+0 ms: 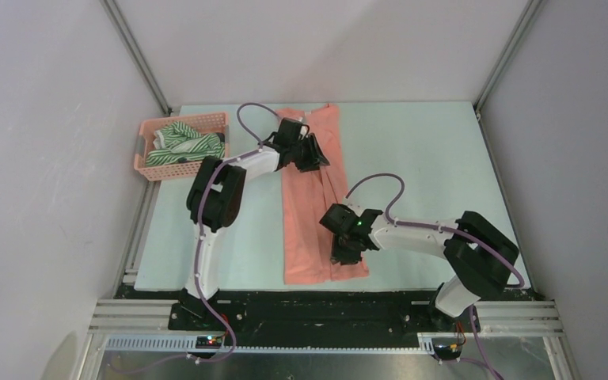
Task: Fold and stack the mixed laundry pile
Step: Fold the T-shirt at the center of the board.
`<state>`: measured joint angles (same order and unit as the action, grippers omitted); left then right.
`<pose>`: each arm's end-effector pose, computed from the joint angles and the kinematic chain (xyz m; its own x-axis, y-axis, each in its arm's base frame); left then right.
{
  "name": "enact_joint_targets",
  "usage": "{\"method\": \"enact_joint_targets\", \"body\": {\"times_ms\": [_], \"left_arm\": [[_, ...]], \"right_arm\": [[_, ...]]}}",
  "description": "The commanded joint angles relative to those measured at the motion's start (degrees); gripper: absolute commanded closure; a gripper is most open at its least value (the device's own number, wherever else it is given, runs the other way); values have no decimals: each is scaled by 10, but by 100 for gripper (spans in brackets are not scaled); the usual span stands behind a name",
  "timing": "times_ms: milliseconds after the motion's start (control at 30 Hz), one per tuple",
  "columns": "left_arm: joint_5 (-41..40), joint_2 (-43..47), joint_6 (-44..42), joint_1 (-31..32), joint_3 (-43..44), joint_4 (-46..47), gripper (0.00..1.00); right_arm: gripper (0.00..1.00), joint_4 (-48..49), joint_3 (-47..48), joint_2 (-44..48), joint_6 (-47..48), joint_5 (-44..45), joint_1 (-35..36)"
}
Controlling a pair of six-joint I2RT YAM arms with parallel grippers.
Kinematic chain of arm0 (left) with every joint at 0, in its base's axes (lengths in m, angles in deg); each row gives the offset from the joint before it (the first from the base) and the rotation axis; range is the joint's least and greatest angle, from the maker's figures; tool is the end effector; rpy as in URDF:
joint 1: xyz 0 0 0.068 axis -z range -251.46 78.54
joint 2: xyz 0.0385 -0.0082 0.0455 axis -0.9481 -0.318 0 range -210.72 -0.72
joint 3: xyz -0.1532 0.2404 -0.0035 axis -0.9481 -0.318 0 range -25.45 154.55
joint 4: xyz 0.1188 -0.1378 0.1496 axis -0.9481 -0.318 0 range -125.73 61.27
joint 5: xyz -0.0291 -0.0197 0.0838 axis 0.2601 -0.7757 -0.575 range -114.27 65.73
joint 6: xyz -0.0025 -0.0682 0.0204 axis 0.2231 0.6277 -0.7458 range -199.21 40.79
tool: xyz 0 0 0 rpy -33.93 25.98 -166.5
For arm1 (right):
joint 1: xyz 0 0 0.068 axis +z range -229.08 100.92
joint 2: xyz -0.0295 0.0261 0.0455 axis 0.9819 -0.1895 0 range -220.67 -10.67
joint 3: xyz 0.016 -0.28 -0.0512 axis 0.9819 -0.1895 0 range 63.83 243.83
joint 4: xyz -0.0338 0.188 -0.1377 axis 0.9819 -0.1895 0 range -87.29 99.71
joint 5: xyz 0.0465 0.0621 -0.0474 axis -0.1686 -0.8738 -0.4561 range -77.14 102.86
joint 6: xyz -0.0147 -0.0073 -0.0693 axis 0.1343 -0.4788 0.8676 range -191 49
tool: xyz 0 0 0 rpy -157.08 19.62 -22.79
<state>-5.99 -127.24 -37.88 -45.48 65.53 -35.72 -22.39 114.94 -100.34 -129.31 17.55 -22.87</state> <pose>0.4340 -0.2318 0.1708 -0.8682 -0.2744 -0.4133 0.0672 0.7604 -0.6460 0.1538 0.2213 0.1769 -0.9676 0.0789 -0.2397 0.0193 0.9703 0.2413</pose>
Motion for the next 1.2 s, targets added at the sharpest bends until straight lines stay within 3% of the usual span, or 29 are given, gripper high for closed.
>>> {"method": "enact_joint_targets", "body": {"times_ms": [0,133,167,267,300,433,567,1167], "left_arm": [[1,-15,-18,0,27,3,53],[-4,-20,-24,0,28,1,56],[-4,-21,-25,0,29,1,57],[-5,-25,-28,-2,35,1,68],[-1,-25,-27,-3,39,0,76],[1,-18,-20,-8,41,0,90],[-1,-9,-20,-11,45,0,98],[7,-8,-23,-25,48,-7,100]], "right_arm": [[68,-15,31,-27,-14,30,6],[74,-10,32,-37,-12,28,11],[80,-7,32,-37,-11,28,12],[95,-4,32,-30,-5,32,14],[100,-5,32,-24,-3,32,15],[100,-14,32,0,0,36,17],[100,0,32,26,12,31,24],[100,-1,32,72,6,48,47]]}}
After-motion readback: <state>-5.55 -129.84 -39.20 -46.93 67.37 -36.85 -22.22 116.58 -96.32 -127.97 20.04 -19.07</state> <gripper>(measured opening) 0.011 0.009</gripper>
